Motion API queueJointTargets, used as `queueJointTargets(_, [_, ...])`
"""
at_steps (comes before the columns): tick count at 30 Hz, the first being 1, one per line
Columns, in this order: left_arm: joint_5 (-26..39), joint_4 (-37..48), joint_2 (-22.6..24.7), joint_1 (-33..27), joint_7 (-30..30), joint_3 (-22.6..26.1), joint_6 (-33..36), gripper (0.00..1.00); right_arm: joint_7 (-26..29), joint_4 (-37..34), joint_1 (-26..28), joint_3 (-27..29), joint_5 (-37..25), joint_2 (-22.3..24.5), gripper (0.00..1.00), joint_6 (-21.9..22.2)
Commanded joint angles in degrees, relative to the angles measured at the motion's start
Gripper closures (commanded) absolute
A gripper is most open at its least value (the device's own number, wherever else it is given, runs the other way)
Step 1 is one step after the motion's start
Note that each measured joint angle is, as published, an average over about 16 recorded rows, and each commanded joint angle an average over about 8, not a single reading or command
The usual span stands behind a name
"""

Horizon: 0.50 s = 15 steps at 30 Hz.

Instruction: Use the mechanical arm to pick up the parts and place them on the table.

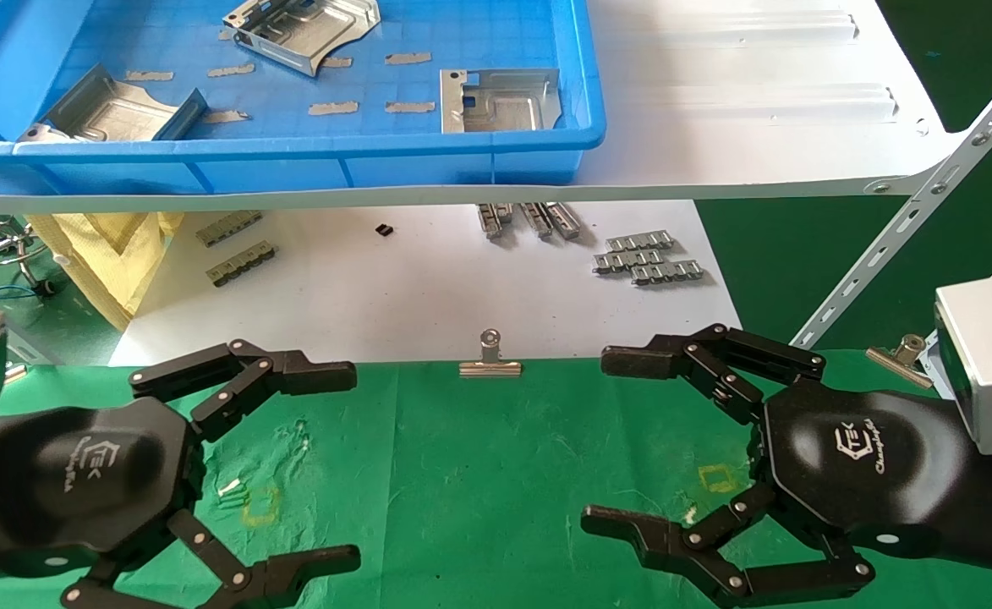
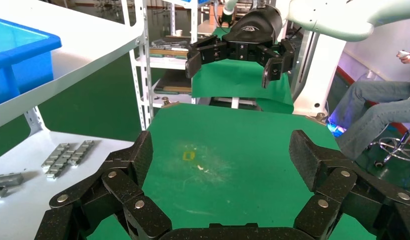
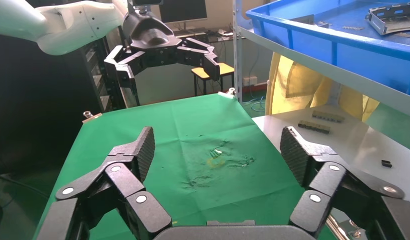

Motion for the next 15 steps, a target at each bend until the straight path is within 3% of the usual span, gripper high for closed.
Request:
queueJointTargets(1, [0.00, 0.00, 0.00, 0.00, 0.00, 0.00, 0.00, 0.00, 0.00, 0.00, 0.00, 0.00, 0.00, 0.00, 1.00, 0.00])
queueJointTargets(11, [0.00, 0.00, 0.00, 0.00, 0.00, 0.00, 0.00, 0.00, 0.00, 0.00, 0.00, 0.00, 0.00, 0.00, 0.98, 0.00])
queueJointTargets(13, [0.00, 0.00, 0.00, 0.00, 0.00, 0.00, 0.00, 0.00, 0.00, 0.00, 0.00, 0.00, 0.00, 0.00, 0.83, 0.00])
queueJointTargets(15, [0.00, 0.00, 0.00, 0.00, 0.00, 0.00, 0.00, 0.00, 0.00, 0.00, 0.00, 0.00, 0.00, 0.00, 0.58, 0.00])
